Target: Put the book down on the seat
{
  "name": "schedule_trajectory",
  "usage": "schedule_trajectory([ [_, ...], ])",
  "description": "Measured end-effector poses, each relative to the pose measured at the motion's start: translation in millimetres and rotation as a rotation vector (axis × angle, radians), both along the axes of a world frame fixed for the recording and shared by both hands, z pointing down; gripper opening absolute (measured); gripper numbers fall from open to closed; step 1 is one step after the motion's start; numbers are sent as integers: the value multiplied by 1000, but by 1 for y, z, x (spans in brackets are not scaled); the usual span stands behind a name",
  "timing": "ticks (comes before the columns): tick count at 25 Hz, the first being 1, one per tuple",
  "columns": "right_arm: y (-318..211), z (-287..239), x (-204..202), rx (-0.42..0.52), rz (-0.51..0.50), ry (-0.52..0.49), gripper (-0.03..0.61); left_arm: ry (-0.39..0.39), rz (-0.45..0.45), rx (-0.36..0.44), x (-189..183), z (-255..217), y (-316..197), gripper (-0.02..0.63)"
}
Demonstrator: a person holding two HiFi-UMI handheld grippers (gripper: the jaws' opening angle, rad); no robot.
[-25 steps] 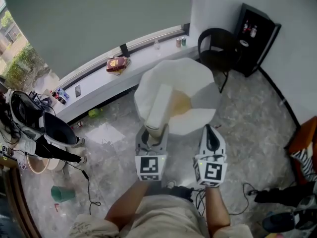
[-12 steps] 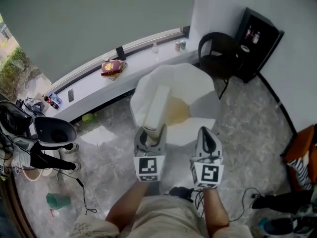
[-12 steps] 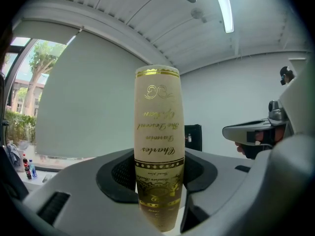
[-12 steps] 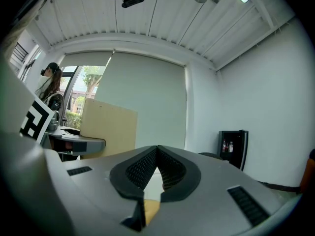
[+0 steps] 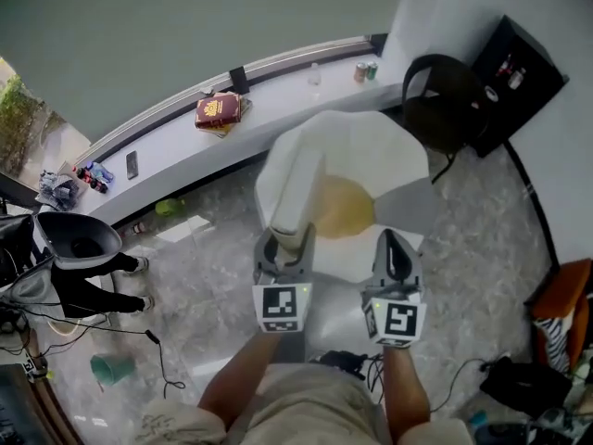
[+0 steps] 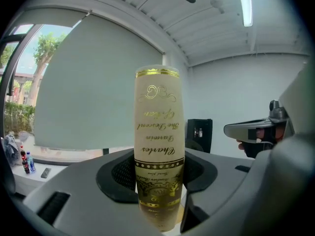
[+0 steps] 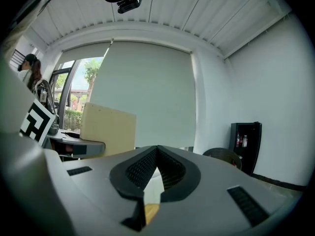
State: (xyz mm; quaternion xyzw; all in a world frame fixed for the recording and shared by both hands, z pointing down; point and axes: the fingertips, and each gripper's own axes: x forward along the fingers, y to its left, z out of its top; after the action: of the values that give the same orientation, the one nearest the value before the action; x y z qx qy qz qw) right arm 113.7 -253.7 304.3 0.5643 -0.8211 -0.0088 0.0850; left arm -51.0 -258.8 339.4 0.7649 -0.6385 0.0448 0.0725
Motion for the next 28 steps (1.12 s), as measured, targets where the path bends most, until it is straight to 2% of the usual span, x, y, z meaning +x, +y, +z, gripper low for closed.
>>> schedule_trajectory([
  [6,-55,40,-27,-78,2,4,3,4,8,-83,-26,45,-55,223],
  [10,-91,72,-41,-120,13,10,3,34,24,-138,-38,82,-92,224],
  [18,-122,117,-53,-196,27,23,3,78,74,-240,-34,142,-127,224],
  [26,-151,193,-44,-240,-34,32,3,137,10,-358,-24,225,-145,224],
  [28,-159,217,-43,-261,-45,21,3,176,-14,-380,-23,252,-148,224],
])
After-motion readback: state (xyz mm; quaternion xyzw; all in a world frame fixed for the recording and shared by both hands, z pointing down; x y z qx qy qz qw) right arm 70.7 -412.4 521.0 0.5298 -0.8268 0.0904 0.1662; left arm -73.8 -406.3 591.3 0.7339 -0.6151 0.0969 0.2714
